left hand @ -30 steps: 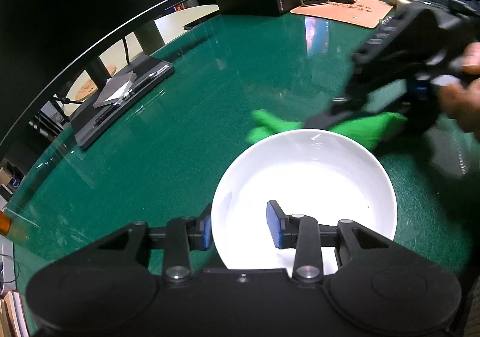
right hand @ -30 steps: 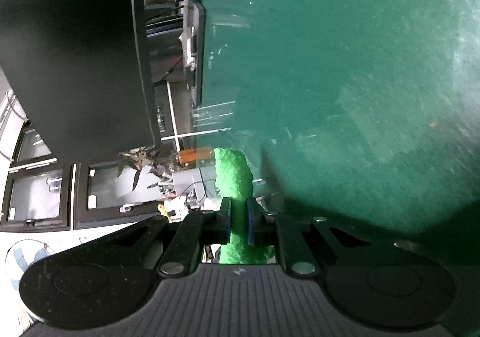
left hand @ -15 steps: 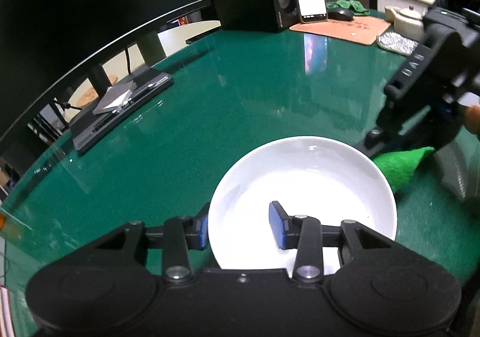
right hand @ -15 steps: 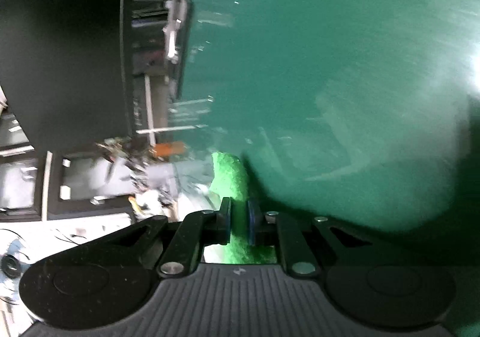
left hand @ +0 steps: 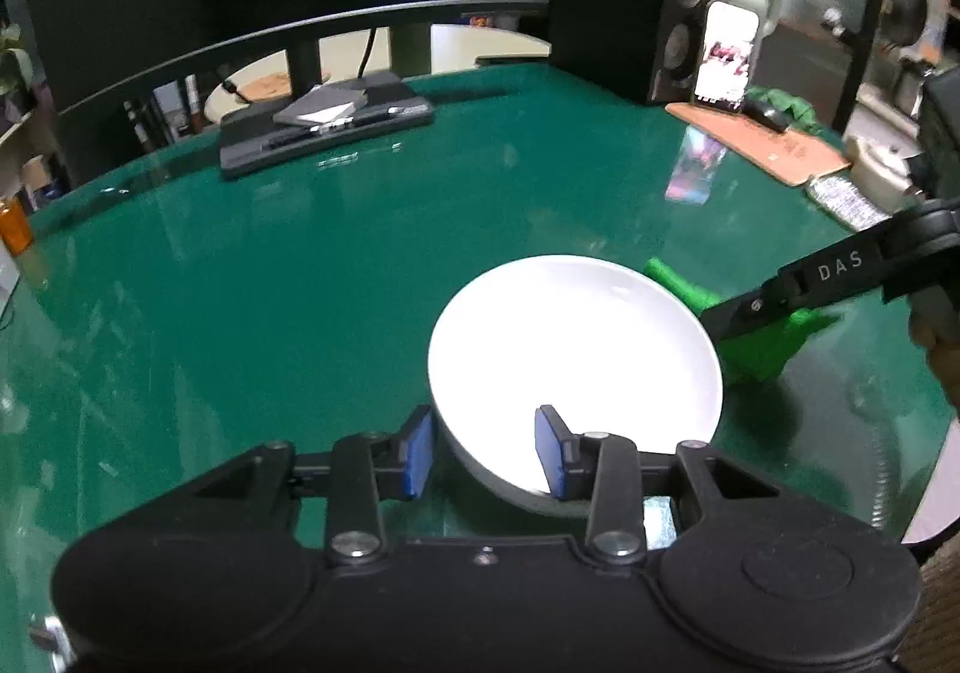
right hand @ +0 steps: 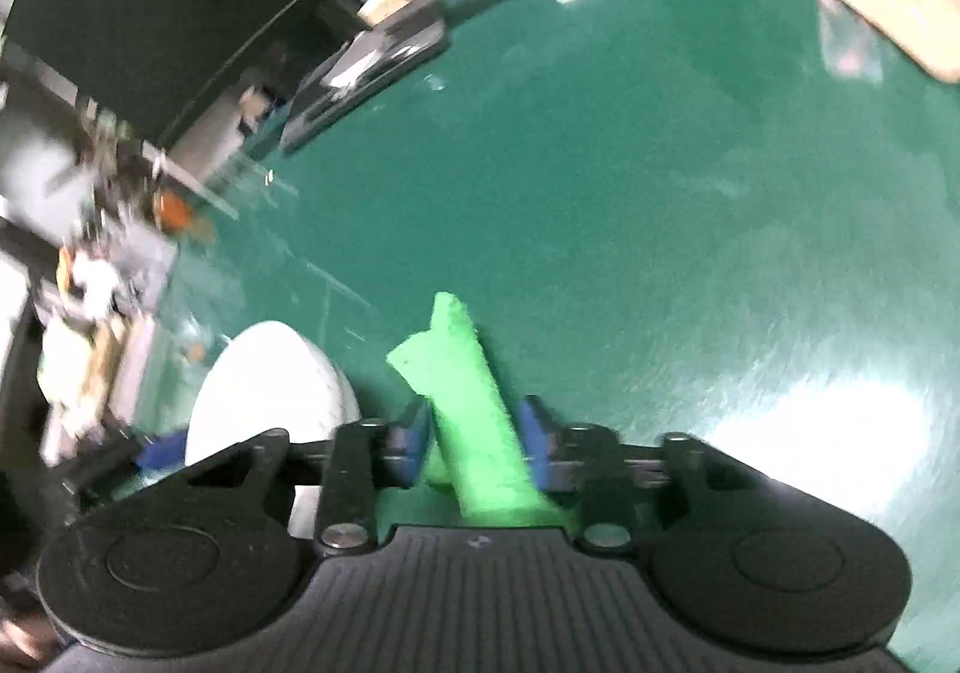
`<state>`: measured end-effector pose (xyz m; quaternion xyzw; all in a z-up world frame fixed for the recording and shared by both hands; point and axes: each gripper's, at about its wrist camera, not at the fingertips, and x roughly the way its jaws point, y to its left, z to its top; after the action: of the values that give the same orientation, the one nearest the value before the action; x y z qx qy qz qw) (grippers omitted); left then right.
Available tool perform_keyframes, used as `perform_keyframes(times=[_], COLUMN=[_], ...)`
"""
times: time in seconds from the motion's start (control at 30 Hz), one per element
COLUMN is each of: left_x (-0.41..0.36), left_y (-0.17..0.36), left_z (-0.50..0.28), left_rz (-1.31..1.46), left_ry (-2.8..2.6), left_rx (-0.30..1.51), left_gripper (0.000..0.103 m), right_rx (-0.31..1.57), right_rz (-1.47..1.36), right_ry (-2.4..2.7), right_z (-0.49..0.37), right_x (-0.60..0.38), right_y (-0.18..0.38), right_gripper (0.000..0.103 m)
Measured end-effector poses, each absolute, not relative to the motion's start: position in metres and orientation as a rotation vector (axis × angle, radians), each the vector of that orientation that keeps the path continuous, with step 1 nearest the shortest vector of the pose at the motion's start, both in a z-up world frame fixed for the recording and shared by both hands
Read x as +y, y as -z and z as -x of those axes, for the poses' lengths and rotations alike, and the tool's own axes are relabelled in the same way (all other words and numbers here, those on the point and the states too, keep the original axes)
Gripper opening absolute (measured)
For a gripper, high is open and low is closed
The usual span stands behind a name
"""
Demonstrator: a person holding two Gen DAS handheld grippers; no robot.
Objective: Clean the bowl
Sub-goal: 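Lift the green cloth off the bowl rim with the right tool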
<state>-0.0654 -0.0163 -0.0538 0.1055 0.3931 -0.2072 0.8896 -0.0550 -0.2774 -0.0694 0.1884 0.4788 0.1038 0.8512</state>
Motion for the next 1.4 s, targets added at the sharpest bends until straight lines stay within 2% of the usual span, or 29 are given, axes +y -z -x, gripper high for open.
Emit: perform_keyframes(times=[0.07,0.13,0.3,0.37,0.5,0.73,1.0,1.2,1.4], left_x=[-0.021,-0.028,-0.052,-0.062,-0.074,-0.080,-0.082,-0.082,-0.084], left_y=[0.053,0.053,0.057,0.059,0.061,0.060,0.059,0.057,0.056], left_z=[0.063,0.063,0.064,0.066,0.068,0.066,0.061,0.059,0.061], left_rz=[-0.220,-0.242,-0.350,-0.393,-0.407,-0.413,-0.397,-0.404,-0.410], left_ry=[0.399,0.383,0.354,0.331,0.273,0.238,0.214,0.221,0.220], left_rx=[0.828,0.839,0.840,0.837,0.861,0.904,0.942,0.958,0.962], left_gripper=[0.019,0.014,0.018,0.023,0.029,0.030,0.031,0.031,0.031], right_rx=[0.986,0.992,1.025,1.032,1.098,1.177,1.212,1.302,1.260], right_rz=[-0.368,-0.398,-0.407,-0.587,-1.212,-1.383,-1.391,-1.403,-1.408], right_ry=[-0.247,-0.289,-0.338,-0.352,-0.496,-0.578,-0.587,-0.621,-0.623], right_z=[0.056,0.054,0.045,0.038,0.036,0.029,-0.011,0.011,-0.009], right_x=[-0.282,-0.295,-0.307,-0.329,-0.364,-0.365,-0.331,-0.350,-0.335], right_y=[0.070,0.073,0.072,0.075,0.119,0.142,0.161,0.168,0.168], right_gripper=[0.012,0.011,0.011,0.010,0.010,0.010,0.010,0.010,0.009])
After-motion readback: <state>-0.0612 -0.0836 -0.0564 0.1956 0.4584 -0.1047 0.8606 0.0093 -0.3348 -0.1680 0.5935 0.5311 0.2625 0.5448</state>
